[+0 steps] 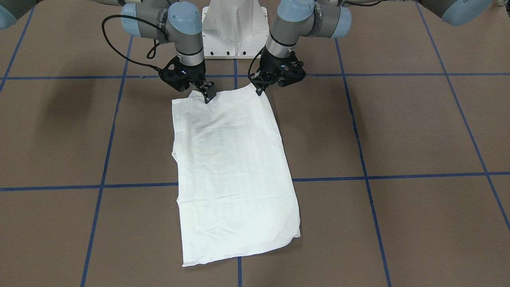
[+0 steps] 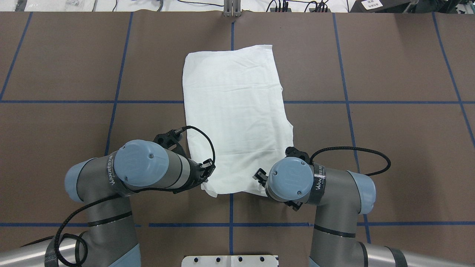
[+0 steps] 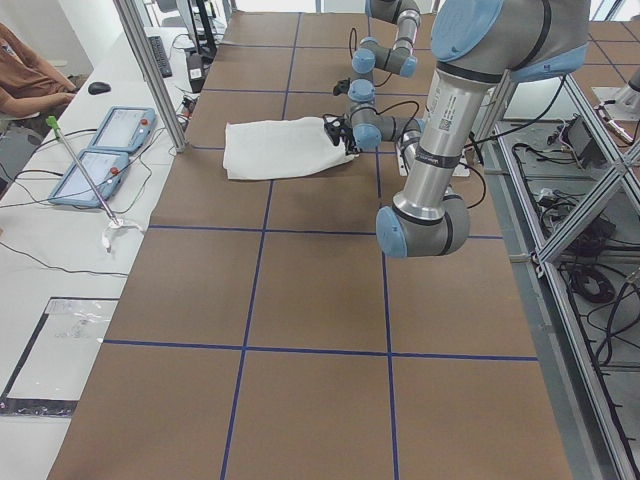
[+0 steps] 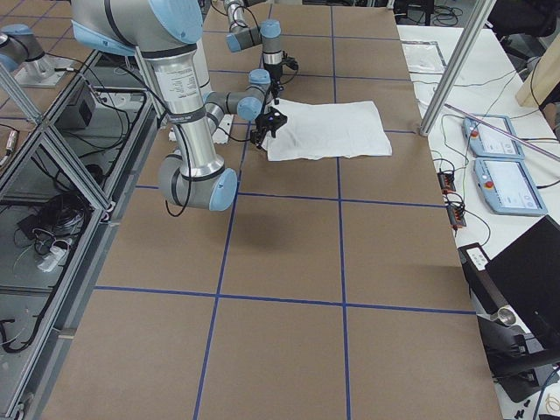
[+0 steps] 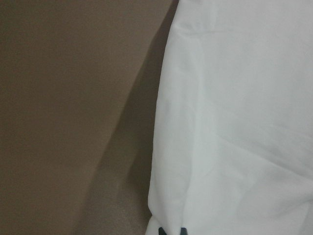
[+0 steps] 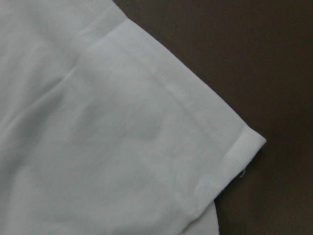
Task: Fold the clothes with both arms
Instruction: 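Grasp the shirt's near corners with both grippers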
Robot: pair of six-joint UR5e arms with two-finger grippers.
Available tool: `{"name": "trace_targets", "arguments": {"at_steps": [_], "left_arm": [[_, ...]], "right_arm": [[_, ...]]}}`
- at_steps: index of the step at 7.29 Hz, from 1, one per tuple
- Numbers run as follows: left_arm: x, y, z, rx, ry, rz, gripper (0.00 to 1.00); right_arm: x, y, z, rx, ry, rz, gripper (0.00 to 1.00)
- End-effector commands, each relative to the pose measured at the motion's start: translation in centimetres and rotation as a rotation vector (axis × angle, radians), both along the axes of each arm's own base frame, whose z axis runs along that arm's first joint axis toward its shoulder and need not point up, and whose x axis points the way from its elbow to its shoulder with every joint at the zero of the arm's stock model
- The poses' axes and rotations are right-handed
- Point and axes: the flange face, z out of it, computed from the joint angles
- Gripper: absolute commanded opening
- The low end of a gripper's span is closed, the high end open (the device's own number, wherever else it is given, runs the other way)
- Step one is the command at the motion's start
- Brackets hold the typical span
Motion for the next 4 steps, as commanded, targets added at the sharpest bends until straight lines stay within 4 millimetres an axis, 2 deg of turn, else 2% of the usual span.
{"name": "trace_targets", "arguments": {"at_steps": [1,4], "left_arm": [[-0.06,-0.02,-0.06,0.001,0.001,-0.001,0.00],[-0.06,-0.02,-0.16,0.001,0.003,-0.001,0.00]], "right_arm": [[-0.17,-0.07,0.21,0.007,0.007,0.005,1.00],[-0.37,-0.25,0.56,0.018,0.014,0.010,1.00]]}}
